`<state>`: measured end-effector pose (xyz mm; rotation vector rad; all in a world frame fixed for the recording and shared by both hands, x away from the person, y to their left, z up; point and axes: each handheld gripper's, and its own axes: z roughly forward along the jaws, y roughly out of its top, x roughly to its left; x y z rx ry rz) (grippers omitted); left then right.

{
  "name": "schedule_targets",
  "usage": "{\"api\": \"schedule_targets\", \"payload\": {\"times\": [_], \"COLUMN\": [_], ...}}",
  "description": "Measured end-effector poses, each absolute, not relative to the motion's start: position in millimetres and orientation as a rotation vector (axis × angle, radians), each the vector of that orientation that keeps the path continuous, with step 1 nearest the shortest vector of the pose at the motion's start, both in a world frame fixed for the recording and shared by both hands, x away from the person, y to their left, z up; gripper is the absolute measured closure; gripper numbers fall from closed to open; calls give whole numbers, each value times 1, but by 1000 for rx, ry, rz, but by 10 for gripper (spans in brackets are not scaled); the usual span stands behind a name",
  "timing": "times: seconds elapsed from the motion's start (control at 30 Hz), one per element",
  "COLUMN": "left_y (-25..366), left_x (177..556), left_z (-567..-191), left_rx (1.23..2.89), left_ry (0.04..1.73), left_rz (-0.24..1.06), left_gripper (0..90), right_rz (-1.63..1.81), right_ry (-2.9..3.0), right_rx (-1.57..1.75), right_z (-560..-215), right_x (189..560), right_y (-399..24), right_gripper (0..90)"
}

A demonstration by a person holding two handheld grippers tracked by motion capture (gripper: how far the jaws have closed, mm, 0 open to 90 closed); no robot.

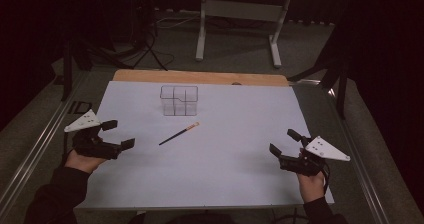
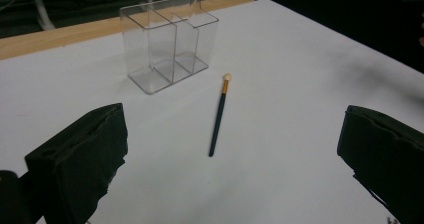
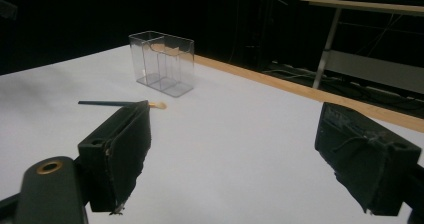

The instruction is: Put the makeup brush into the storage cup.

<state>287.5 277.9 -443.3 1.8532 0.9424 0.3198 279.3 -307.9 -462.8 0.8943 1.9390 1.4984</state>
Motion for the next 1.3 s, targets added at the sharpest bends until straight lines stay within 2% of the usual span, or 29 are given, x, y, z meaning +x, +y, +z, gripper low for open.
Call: {"api": "schedule_targets", "payload": {"times": [0.83,1.3], "left_y": [228,196], "left_x": [340,367], "left_z": [-424,-436], "left_rx": [2090,2214], "left_ry": [886,883], "left_rz": [253,217], "left_gripper": [18,42], "right_rz": [1498,1499], "right_ry": [1950,1954], "right_rx": [886,877], "right_z": [-463,-463], "right_x": [280,280], "right_y": [-306,-305], "right_gripper": [144,144]}}
